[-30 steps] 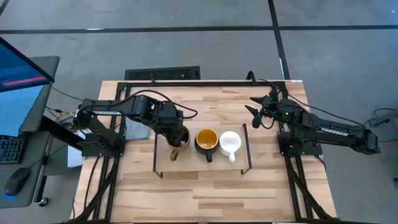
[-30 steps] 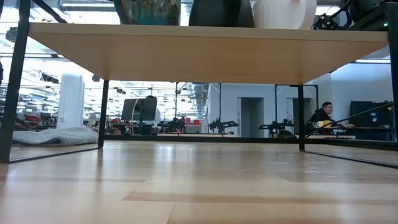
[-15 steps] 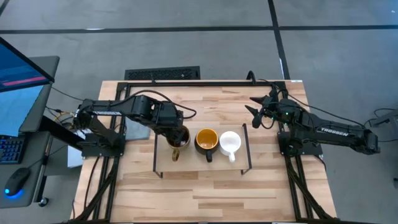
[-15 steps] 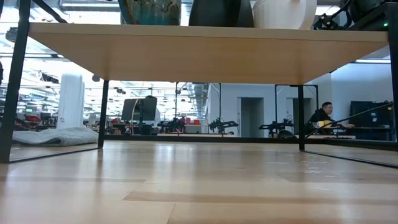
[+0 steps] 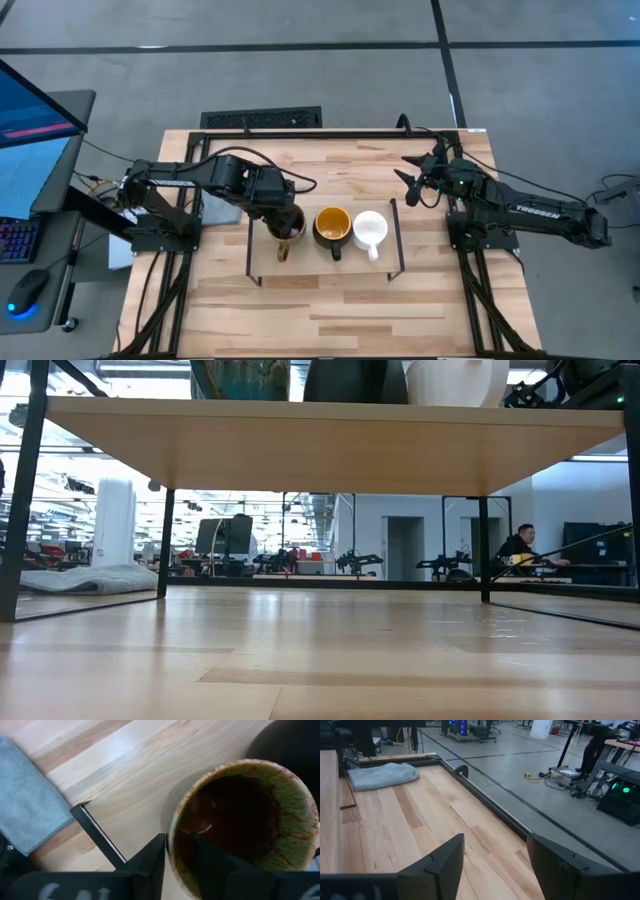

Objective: Stack small to large cups/mugs on shelf
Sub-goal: Put the brown mug on the shelf, then return To Home Position

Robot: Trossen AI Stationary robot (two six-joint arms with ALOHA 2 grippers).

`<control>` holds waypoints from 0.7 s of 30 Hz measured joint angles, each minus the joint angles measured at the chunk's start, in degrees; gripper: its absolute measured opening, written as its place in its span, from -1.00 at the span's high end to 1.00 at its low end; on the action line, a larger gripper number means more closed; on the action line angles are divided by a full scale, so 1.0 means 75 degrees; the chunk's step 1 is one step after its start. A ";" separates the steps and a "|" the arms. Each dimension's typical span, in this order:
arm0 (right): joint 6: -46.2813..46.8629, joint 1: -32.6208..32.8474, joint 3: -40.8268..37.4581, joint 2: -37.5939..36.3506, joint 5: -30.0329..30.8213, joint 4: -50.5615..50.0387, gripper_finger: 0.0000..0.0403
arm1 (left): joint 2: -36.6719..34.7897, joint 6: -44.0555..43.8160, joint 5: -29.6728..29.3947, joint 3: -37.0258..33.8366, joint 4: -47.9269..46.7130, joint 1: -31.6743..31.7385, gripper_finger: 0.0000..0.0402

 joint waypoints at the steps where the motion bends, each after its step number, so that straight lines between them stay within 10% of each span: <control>1: 0.0000 0.0000 0.0000 0.0001 0.0000 0.0002 -0.19 | 0.0000 0.0014 0.0009 0.0000 0.0021 -0.0003 0.57; 21: 0.0000 0.0000 0.0000 0.0001 0.0000 -0.0001 -0.19 | -0.0020 0.0750 0.0127 0.0000 0.0354 -0.0003 0.27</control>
